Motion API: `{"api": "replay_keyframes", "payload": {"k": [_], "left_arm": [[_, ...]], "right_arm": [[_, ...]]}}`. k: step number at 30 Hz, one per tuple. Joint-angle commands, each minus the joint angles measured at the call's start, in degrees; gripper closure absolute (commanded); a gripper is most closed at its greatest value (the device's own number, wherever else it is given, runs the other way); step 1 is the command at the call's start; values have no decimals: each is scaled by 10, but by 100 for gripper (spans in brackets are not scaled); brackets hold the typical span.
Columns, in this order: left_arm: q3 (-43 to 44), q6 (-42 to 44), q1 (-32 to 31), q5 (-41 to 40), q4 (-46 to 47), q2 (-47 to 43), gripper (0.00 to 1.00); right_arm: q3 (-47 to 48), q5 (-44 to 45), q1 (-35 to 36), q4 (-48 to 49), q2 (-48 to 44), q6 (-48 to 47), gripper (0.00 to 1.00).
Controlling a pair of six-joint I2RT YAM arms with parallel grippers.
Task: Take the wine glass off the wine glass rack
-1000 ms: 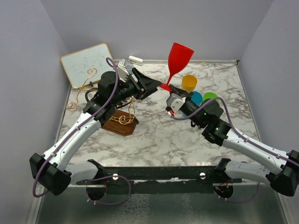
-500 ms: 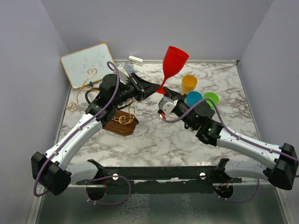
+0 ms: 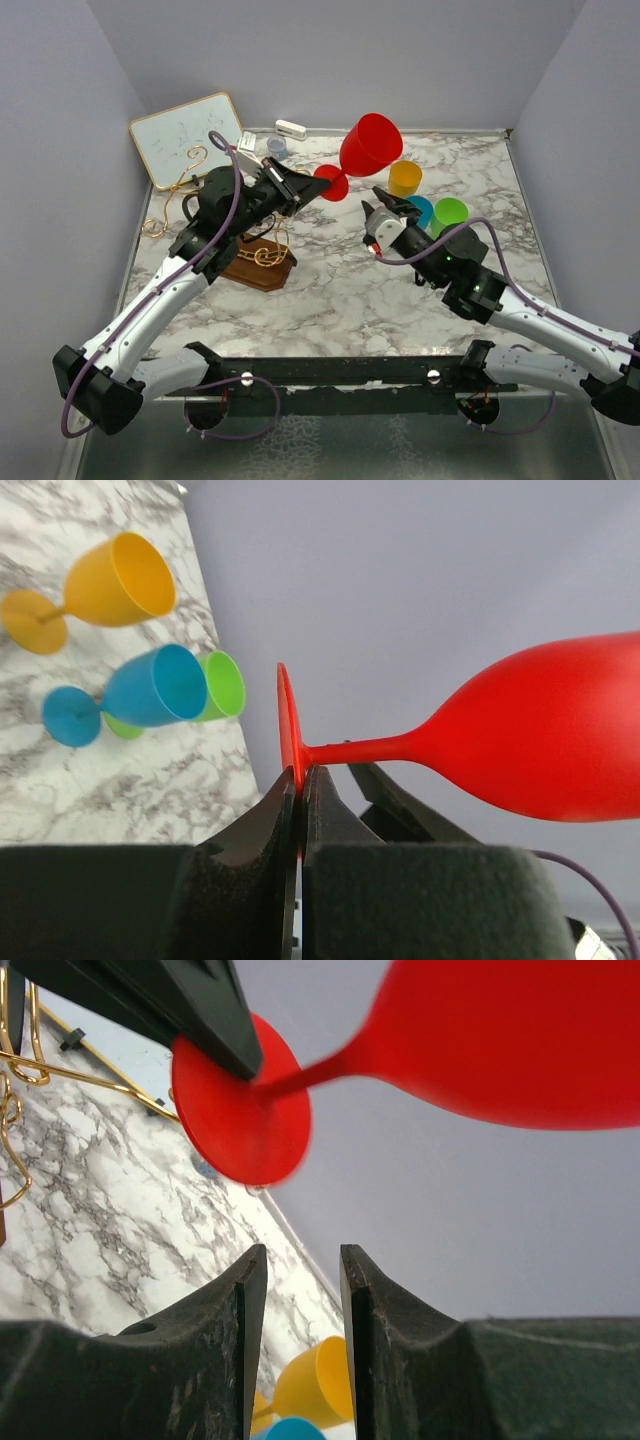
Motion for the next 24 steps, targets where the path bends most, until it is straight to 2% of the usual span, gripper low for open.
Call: {"api": "replay_keyframes", "payload": {"k": [1,6,11,15,18,21,22,24], "left_arm": [[-5,55,2,-104,-26,-45,100],[-5,106,1,-182,-49,-86,100],[-9,165,2,-256,-89,-145,100],[-7,199,2,-311,-137,-188,100],[-3,213,2,-332,-157,-213,100],[7,239,2,-338,-166,-220,100],[12,252,2,-335,-170,-217,100],[23,278,2,-320,-170,-206,100]], "right_arm": [[-10,31,5,-96,-55,64,64],[-4,82,4,-157,-70,119,63],[76,201,-7,-219,13,183,59],[208,159,-95,-307,103,293,62],[323,43,-184,-392,169,401,64],[451,-135,-269,-488,243,489,69],[493,-201,-291,-514,265,507,74],[557,-354,-320,-543,297,537,95]]}}
